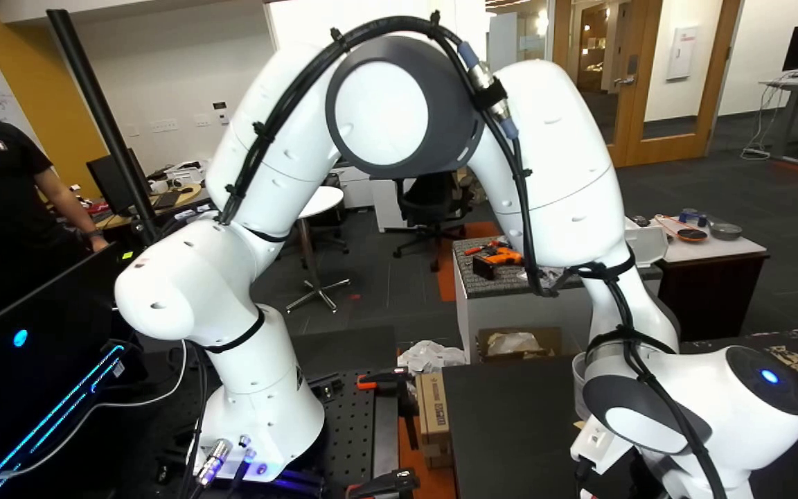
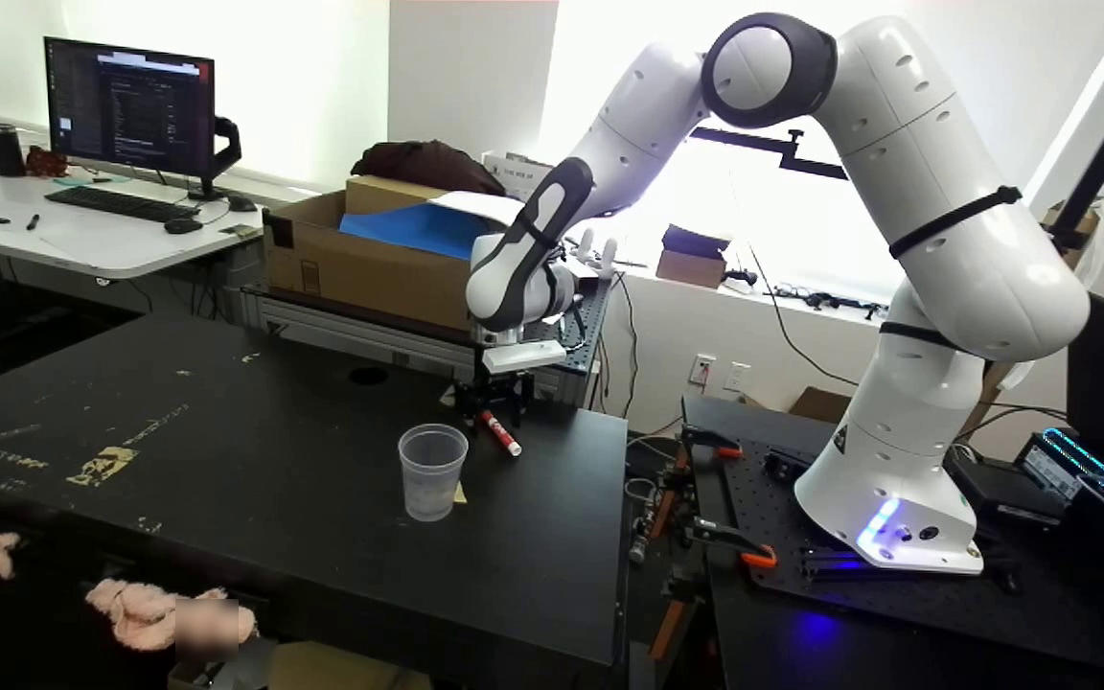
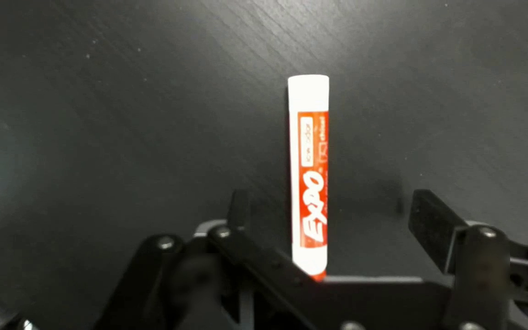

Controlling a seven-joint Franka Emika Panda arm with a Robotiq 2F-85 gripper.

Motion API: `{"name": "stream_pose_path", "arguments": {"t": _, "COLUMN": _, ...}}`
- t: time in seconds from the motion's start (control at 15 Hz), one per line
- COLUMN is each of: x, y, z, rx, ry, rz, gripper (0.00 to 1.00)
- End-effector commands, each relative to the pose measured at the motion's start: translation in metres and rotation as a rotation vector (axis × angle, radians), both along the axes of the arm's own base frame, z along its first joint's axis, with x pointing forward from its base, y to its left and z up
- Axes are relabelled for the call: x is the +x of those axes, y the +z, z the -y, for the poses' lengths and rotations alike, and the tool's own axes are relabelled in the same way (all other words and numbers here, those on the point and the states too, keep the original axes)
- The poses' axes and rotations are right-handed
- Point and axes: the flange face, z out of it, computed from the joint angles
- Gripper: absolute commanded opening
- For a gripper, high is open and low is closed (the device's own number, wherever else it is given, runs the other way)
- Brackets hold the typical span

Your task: Put the marker in the cup

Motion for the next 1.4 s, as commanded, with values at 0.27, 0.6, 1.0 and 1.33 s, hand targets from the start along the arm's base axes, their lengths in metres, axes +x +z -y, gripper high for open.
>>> {"name": "stream_pose_path", "arguments": {"t": 0.27, "x": 0.005, "y": 0.003, "z": 0.0, "rx": 0.022, "ry": -0.001, "rz": -0.005, "gripper": 0.28}}
{"name": "stream_pose_path", "arguments": {"t": 0.6, "x": 0.007, "y": 0.007, "z": 0.002, "rx": 0.014, "ry": -0.005, "rz": 0.0, "gripper": 0.03}}
{"name": "stream_pose_path", "arguments": {"t": 1.0, "x": 0.006, "y": 0.033, "z": 0.0, "rx": -0.028, "ry": -0.025, "rz": 0.039, "gripper": 0.05}}
{"name": "stream_pose_path", "arguments": {"t": 1.33, "x": 0.002, "y": 0.078, "z": -0.002, "rx": -0.058, "ry": -0.032, "rz": 0.105, "gripper": 0.05}}
